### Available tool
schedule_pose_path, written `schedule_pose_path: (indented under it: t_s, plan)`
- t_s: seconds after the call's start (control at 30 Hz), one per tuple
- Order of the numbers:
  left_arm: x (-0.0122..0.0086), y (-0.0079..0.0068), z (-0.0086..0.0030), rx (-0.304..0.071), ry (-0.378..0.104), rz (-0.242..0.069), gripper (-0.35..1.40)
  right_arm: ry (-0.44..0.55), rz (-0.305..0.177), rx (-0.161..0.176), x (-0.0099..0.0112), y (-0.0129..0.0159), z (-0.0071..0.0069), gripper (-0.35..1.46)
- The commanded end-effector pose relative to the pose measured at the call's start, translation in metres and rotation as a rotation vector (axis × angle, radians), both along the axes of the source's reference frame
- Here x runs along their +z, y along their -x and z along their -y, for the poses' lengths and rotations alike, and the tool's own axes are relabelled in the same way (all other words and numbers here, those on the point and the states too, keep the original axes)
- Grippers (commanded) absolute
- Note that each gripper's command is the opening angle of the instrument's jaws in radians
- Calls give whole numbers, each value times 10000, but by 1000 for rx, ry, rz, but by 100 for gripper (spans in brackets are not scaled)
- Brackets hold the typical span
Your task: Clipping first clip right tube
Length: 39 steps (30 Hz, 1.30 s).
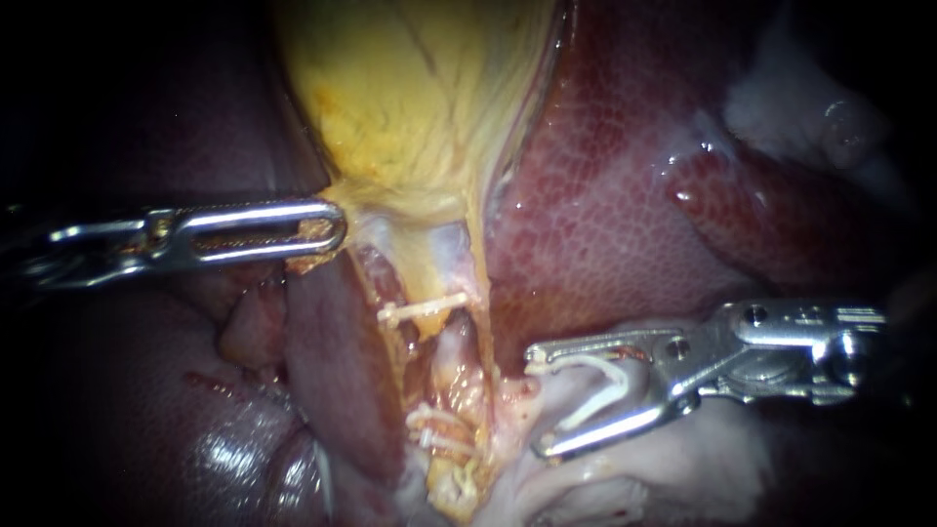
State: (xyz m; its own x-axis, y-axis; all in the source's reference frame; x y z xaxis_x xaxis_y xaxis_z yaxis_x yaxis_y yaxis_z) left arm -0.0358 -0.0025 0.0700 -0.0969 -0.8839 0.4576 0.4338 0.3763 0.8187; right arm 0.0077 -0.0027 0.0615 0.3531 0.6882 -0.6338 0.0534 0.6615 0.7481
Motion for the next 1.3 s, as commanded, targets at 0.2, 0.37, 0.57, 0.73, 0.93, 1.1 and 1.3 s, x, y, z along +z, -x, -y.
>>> schedule_pose_path:
  t_s: [0.2,0.37,0.57,0.73,0.93,1.1,1.3]
  plan:
    - [-2,-4,-2,3,-2,2,-35,0,0,0,0,-1,0,60]
    - [-15,-22,-13,1,-11,2,-35,1,0,1,0,-2,0,60]
    - [-29,-47,-26,-25,-16,0,-35,3,1,2,4,-6,2,60]
    - [-32,-57,-24,-28,-22,0,-35,9,5,7,16,-15,5,60]
    - [-36,-63,-21,-29,-21,2,-35,20,13,19,40,-29,6,60]
    - [-39,-64,-19,-29,-21,2,-35,25,20,29,57,-39,2,60]
    - [-41,-64,-17,-30,-20,1,-35,36,39,41,79,-46,-4,60]
